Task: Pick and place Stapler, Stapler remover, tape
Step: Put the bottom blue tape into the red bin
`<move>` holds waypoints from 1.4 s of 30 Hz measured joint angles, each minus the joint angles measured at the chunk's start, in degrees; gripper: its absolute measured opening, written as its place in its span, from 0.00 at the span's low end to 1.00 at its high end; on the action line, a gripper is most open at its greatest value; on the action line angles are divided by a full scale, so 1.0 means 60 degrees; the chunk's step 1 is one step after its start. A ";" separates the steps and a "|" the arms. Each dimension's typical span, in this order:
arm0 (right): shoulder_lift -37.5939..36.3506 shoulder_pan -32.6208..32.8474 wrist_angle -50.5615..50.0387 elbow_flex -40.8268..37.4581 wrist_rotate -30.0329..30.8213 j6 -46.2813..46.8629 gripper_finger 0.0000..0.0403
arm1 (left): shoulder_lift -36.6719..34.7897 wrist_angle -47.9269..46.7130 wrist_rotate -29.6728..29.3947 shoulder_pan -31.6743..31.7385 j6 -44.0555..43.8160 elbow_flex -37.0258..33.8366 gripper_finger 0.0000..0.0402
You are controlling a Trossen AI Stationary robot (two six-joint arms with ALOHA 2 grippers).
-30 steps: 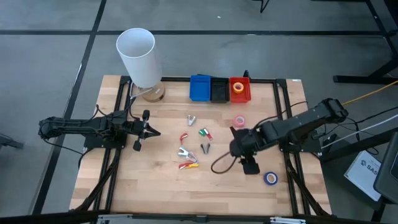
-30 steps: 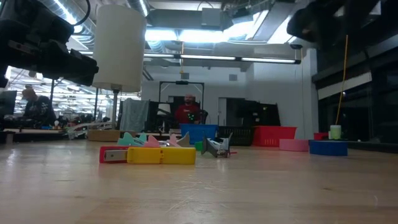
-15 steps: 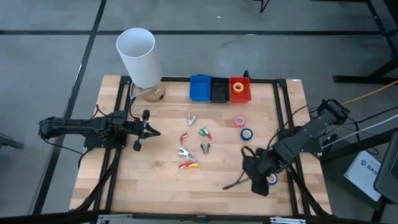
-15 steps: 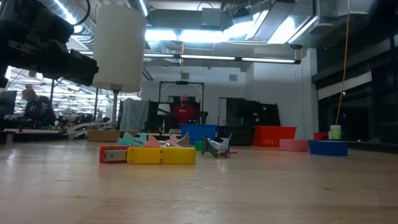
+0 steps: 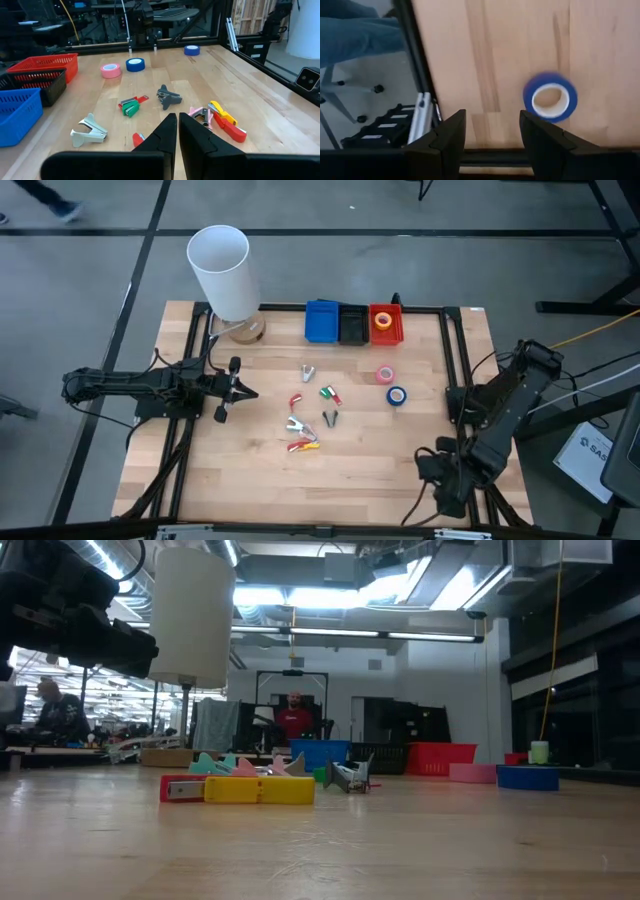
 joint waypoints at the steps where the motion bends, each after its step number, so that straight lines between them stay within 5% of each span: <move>1: 0.0007 0.0095 0.0132 -0.0199 -0.0031 0.0232 0.46 | 0.0000 -0.0002 0.0000 0.0000 0.0000 -0.0001 0.04; 8: 0.0011 0.0279 0.0583 -0.1568 -0.0097 0.1363 0.46 | -0.0004 -0.0002 0.0000 0.0001 0.0000 0.0000 0.04; 16: 0.0011 0.0279 0.2437 -0.2840 -0.0171 0.1364 0.46 | -0.0004 0.0001 0.0000 -0.0001 0.0000 0.0001 0.04; 29: 0.0011 0.0275 0.3189 -0.3894 -0.0205 0.1332 0.45 | -0.0004 -0.0002 0.0000 0.0002 0.0001 0.0001 0.04; 42: 0.0240 -0.0266 0.3031 -0.3904 -0.0357 0.1124 0.08 | -0.0004 -0.0001 0.0000 0.0002 0.0000 0.0000 0.04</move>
